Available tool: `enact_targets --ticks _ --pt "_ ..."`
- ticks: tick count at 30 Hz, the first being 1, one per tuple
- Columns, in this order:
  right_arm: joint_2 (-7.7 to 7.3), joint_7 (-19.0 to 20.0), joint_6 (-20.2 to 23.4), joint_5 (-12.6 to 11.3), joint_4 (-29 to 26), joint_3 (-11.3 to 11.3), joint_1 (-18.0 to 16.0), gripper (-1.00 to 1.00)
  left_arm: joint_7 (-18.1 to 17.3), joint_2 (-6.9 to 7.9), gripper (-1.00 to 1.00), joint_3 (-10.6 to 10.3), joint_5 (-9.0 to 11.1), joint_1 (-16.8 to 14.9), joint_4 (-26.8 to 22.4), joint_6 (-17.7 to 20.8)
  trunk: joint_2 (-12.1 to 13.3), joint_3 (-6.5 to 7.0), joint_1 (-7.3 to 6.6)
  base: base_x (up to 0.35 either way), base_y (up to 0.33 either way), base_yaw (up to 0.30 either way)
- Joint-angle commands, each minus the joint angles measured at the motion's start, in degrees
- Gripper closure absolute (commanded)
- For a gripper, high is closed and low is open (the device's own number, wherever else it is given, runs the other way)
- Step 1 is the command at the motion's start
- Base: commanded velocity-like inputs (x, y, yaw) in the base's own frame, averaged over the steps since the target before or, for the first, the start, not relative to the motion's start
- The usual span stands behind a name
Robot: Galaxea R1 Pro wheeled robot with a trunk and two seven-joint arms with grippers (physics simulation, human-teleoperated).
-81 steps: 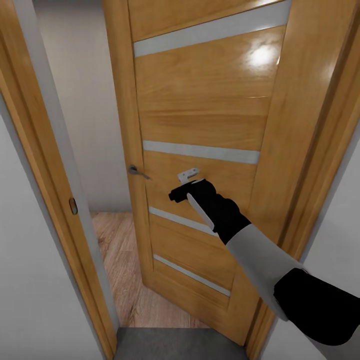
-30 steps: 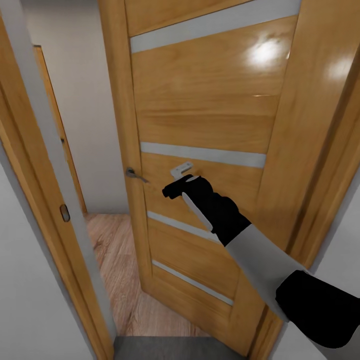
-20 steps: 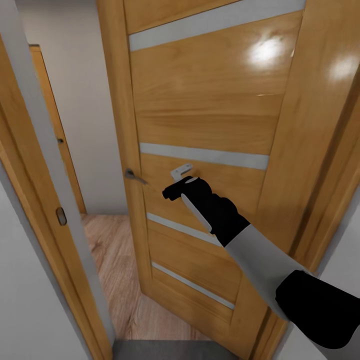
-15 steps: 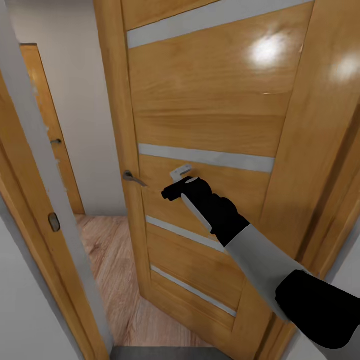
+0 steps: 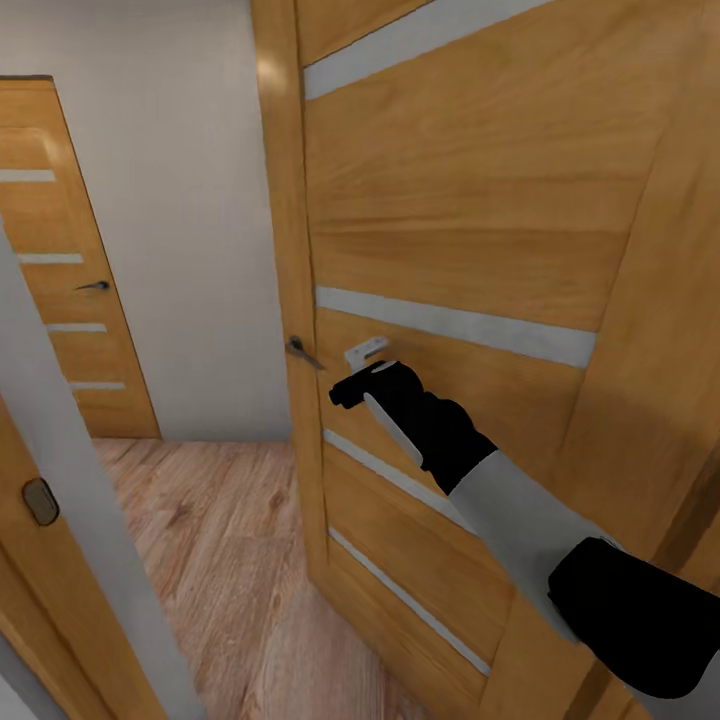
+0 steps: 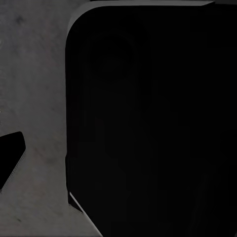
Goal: Move the two storage containers from the living room to the garage. In the garage, place one container on the floor and stack the other container on top of it (either order is fine).
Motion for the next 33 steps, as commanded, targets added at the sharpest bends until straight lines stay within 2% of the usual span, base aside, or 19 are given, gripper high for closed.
enact_targets --ticks 1,6,9,12,22,33 --pt "0.0 -1.28 0.37 1.14 0.03 0.11 -0.07 -1.0 -0.01 -0.01 -1.0 0.03 0.33 0.0 -0.04 -0.06 -0.02 -0.06 0.04 0.321 0.0 0.0" --pt "0.0 -5.94 0.52 1.12 0.38 0.23 -0.2 -1.0 -0.01 -0.01 -1.0 0.03 0.33 0.0 -0.03 -0.06 -0.02 -0.06 0.04 0.321 0.0 0.0" --pt "0.0 -7.25 0.56 1.12 0.69 0.27 -0.28 -1.0 -0.01 -0.01 -1.0 0.03 0.33 0.0 -0.03 -0.06 -0.02 -0.06 0.04 0.321 0.0 0.0" --pt "0.0 -9.42 0.43 1.19 2.86 0.29 -0.77 -1.0 -0.01 -0.01 -1.0 0.03 0.33 0.0 -0.04 -0.06 -0.02 -0.06 0.04 0.321 0.0 0.0" --pt "0.0 -12.6 0.41 1.12 6.51 0.31 -4.54 -1.0 -0.01 -0.01 -1.0 0.03 0.33 0.0 -0.03 -0.06 -0.02 -0.06 0.04 0.321 0.0 0.0" --pt "0.0 -13.0 0.58 0.97 7.66 0.38 -6.02 -1.0 -0.01 -0.01 -1.0 0.03 0.33 0.0 -0.04 -0.06 -0.02 -0.06 0.04 0.31 0.0 0.0"
